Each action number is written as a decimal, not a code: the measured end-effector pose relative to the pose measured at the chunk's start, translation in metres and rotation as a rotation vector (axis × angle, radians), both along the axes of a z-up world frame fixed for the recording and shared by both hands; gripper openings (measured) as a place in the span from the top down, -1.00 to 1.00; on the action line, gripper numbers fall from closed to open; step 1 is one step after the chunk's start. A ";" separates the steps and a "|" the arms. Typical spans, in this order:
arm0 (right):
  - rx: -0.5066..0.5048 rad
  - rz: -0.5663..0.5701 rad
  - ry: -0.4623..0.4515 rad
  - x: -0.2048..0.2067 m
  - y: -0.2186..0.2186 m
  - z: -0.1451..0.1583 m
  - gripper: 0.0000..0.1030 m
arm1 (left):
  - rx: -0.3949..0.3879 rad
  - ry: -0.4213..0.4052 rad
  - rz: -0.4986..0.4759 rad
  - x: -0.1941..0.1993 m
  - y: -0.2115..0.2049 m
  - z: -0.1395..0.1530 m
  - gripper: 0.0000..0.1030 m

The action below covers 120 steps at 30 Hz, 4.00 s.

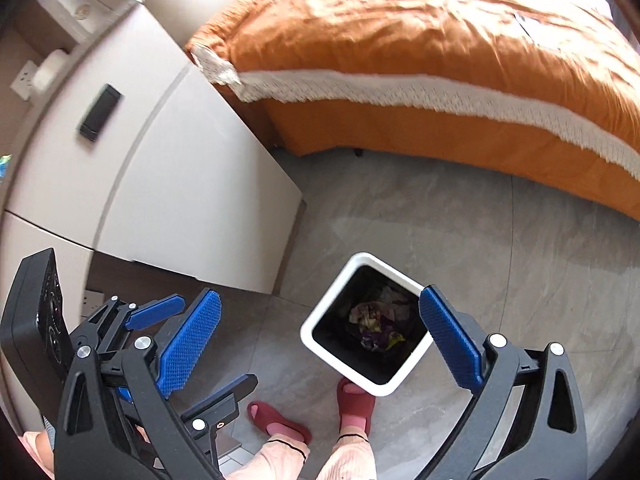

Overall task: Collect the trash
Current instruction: 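Move both open tools back toward the desk, then grasp the yellow cup with the left tool while the right tool grasps the blue chip bag, then carry the yellow cup and blue bag to the white bin and release both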

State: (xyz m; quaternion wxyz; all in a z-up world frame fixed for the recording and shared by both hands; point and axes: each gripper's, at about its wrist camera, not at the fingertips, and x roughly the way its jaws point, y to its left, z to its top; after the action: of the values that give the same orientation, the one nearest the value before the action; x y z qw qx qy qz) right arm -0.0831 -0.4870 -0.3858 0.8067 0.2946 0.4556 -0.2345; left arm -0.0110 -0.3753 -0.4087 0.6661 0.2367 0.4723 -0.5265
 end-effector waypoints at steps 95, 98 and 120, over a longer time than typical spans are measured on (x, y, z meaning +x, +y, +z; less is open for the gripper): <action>-0.360 0.484 -0.227 0.142 0.163 0.232 -0.67 | -0.055 -0.546 0.748 0.171 0.236 0.230 0.11; -0.367 0.449 -0.206 0.117 0.153 0.230 -0.67 | -0.005 -0.577 0.761 0.183 0.240 0.225 0.11; -0.333 0.376 -0.218 0.125 0.146 0.235 -0.68 | 0.041 -0.509 0.701 0.237 0.257 0.207 0.05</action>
State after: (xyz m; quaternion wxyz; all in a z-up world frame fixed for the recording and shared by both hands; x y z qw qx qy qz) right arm 0.0414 -0.3411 -0.1506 0.9176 0.0918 0.3679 -0.1191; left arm 0.2261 -0.1183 -0.2017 0.8950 0.1974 0.3551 -0.1841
